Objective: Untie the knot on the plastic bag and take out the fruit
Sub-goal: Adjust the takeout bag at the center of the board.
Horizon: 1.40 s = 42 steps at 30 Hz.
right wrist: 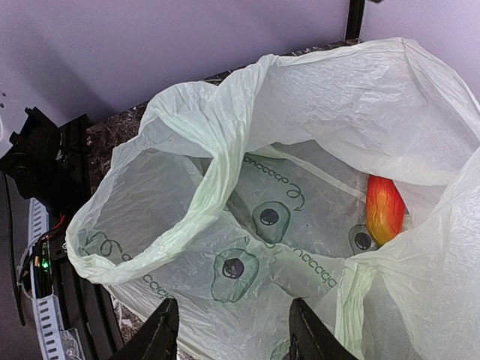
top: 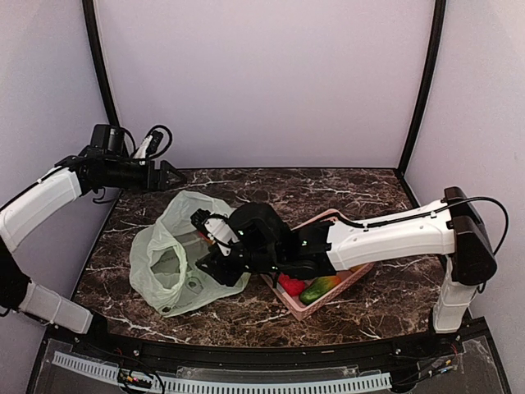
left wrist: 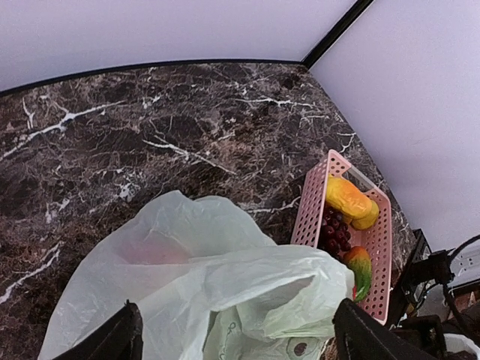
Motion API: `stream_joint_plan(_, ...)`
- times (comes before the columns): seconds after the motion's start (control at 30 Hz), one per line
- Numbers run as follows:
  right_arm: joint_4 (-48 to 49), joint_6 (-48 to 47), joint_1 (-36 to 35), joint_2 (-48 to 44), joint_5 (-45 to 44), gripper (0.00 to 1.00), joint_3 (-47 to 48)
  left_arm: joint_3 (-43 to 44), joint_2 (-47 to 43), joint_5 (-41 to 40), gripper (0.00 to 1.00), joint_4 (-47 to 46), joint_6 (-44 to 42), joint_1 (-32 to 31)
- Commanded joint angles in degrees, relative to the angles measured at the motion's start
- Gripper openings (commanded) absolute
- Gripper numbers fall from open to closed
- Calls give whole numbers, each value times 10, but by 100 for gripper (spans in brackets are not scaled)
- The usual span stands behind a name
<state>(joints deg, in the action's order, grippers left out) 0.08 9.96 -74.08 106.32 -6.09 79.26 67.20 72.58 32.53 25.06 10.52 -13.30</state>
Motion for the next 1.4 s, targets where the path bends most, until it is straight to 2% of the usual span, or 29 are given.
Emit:
stream_joint_plan(0.0,16,7,2,-5,-12,45,8,20,76,6,86,-17,-6,5)
stream_joint_plan(0.23,6,-3,10,62,-7,43,71,84,198,10,83,-25,-26,5)
stream_joint_plan(0.4,-10,2,21,114,13,43,119,107,277,50,73,-21,-23,3)
stream_joint_plan(0.6,-41,14,41,165,16,43,169,111,327,63,69,-26,-40,-6)
stream_joint_plan(0.7,-63,18,48,188,1,43,192,111,356,87,61,-19,-42,-14)
stream_joint_plan(0.93,-73,26,58,201,-1,44,194,89,369,89,52,18,-71,-40)
stream_joint_plan(1.13,-77,36,60,195,-14,45,184,28,353,106,45,15,-75,-47)
stream_joint_plan(1.37,-79,57,59,168,-17,45,147,-54,302,125,42,3,-74,-64)
